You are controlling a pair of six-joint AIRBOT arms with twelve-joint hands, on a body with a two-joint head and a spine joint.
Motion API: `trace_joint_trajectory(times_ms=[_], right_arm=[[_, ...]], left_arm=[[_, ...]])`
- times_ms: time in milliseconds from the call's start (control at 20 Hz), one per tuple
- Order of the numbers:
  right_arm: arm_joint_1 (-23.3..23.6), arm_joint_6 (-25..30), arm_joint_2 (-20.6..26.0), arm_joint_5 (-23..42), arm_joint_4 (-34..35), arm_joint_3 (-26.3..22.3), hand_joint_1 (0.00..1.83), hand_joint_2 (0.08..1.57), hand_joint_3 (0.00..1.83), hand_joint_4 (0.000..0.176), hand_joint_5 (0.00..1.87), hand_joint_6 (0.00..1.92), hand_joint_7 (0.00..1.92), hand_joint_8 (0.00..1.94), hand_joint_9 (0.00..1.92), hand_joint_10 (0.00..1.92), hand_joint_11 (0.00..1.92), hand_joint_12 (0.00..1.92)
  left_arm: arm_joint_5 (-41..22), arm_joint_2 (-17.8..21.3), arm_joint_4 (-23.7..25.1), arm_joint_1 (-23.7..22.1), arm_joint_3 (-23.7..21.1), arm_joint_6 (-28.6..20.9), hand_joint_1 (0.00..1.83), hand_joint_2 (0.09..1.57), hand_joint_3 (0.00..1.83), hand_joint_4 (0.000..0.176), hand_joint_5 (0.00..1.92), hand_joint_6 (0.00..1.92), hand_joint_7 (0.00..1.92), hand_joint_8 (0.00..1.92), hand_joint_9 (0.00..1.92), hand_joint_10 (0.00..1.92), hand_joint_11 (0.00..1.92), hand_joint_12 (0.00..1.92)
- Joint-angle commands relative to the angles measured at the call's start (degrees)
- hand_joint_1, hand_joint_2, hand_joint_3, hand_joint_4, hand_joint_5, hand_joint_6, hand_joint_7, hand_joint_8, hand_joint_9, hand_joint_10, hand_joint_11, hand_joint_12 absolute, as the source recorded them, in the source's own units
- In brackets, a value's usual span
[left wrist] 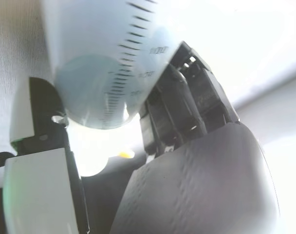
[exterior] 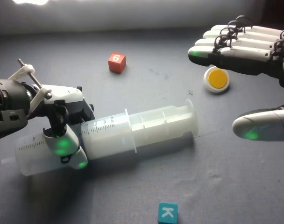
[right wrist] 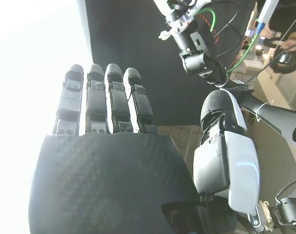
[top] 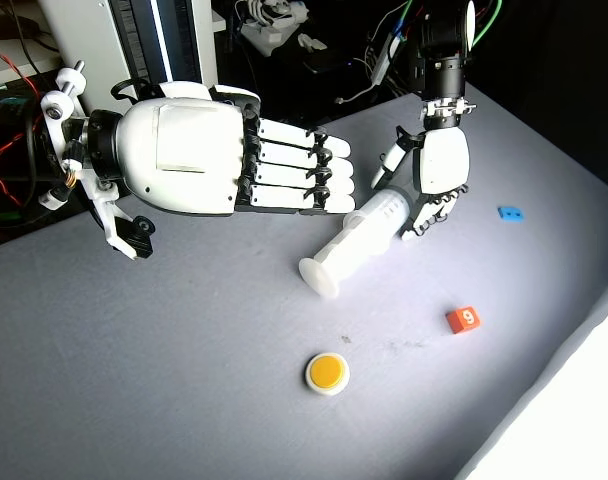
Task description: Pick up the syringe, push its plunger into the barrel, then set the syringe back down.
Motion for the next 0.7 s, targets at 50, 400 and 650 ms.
trace_joint_trajectory(times_ms=[50, 400, 650], right_arm=[[0.16, 0.46, 0.13, 7.20, 1.72, -0.20, 0.09, 1.15, 0.00, 0.000, 0.11, 0.00, 0.09, 0.00, 0.04, 0.00, 0.00, 0.04], [-0.27, 2.29, -0.62, 8.62, 4.86, -0.42, 0.09, 1.16, 0.00, 0.000, 0.13, 0.00, 0.10, 0.00, 0.06, 0.00, 0.00, 0.11], [-0.56, 5.62, -1.31, 9.20, 15.95, -1.93, 0.06, 1.15, 0.00, 0.000, 0.12, 0.00, 0.10, 0.00, 0.06, 0.01, 0.00, 0.10]], left_arm=[[-0.02, -0.35, -0.41, -0.03, 0.23, -0.17, 1.38, 1.07, 0.00, 0.000, 0.96, 1.09, 1.23, 0.49, 0.97, 1.10, 0.84, 1.45], [-3.04, 4.02, -1.13, -3.11, -1.12, 0.68, 1.38, 1.09, 0.00, 0.000, 0.91, 1.13, 1.12, 0.72, 0.92, 1.17, 0.77, 1.40], [-6.33, 10.18, -5.49, -7.29, -4.09, 0.85, 1.37, 1.10, 0.00, 0.000, 0.91, 1.17, 1.11, 0.69, 0.92, 1.19, 0.76, 1.40]])
